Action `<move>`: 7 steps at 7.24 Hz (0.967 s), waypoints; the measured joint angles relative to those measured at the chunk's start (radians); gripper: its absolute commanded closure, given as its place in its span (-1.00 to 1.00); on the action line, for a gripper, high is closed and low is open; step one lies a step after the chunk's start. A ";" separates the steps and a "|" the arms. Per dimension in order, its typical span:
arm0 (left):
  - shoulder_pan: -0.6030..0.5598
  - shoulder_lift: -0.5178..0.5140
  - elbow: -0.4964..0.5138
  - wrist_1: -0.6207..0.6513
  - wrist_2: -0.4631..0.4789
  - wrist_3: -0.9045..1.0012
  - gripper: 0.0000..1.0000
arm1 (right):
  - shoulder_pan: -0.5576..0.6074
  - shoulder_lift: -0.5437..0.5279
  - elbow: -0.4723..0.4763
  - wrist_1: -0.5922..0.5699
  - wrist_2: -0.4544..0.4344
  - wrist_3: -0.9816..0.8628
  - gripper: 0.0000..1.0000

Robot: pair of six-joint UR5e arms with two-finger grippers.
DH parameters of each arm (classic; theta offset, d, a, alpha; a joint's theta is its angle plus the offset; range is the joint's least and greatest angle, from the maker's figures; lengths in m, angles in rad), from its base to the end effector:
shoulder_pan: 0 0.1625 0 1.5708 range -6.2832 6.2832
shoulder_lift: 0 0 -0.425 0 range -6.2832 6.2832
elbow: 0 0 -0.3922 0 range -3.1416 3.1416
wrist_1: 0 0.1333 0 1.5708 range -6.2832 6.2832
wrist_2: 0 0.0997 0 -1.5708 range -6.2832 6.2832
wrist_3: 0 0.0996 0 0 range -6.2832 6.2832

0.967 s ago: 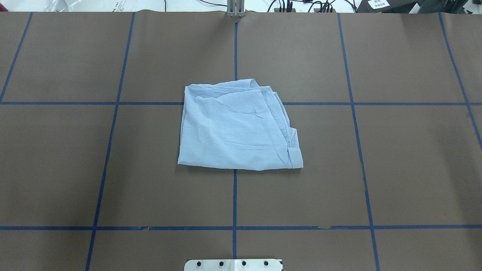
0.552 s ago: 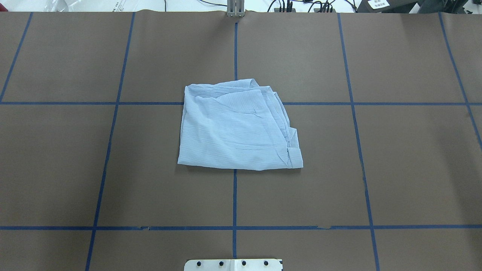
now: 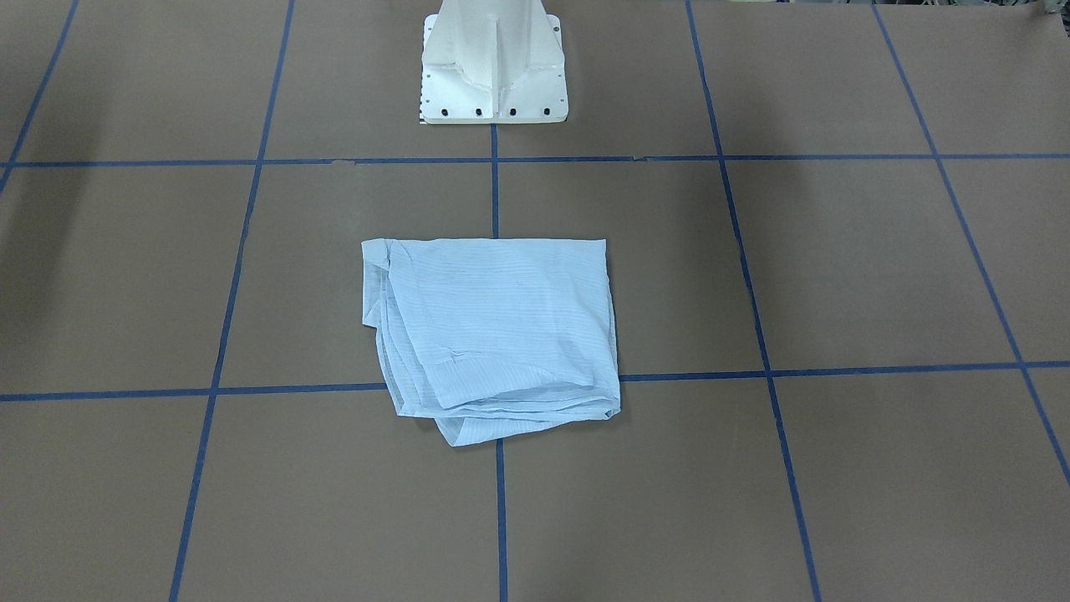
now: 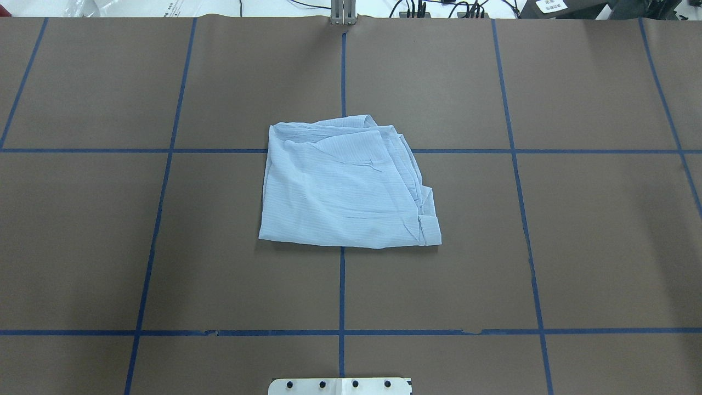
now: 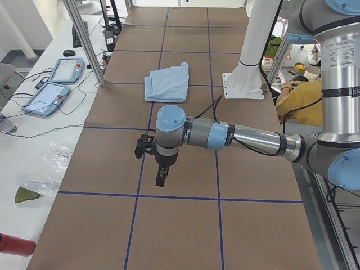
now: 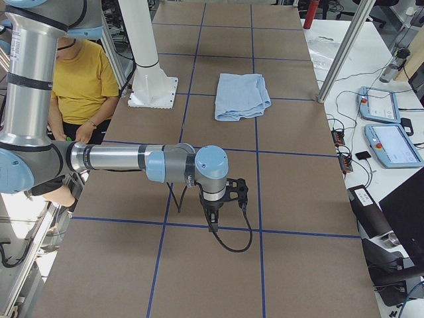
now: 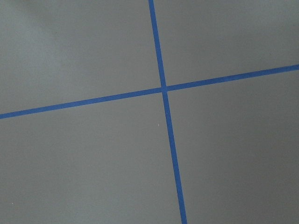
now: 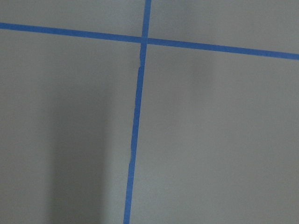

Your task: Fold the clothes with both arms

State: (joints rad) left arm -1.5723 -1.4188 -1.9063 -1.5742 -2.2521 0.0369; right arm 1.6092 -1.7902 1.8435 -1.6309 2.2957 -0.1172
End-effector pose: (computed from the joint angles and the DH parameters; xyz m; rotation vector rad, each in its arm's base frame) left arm -0.0712 -0.4335 0.5685 0.1927 0.6759 0.0976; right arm 0.0825 -0.3955 0.6317 0.0499 -0.7234 -0.0729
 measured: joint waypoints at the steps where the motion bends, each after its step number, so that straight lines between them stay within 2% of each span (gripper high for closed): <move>1: 0.000 0.001 0.000 -0.002 0.000 0.001 -1.00 | 0.000 -0.001 0.000 -0.001 0.000 -0.001 -1.00; 7: 0.000 0.013 0.042 0.002 -0.003 0.003 -1.00 | 0.000 -0.021 0.009 -0.002 -0.009 -0.015 -1.00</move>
State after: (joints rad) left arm -1.5723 -1.4061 -1.8643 -1.5726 -2.2552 0.0398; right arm 1.6091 -1.8113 1.8525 -1.6326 2.2864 -0.1325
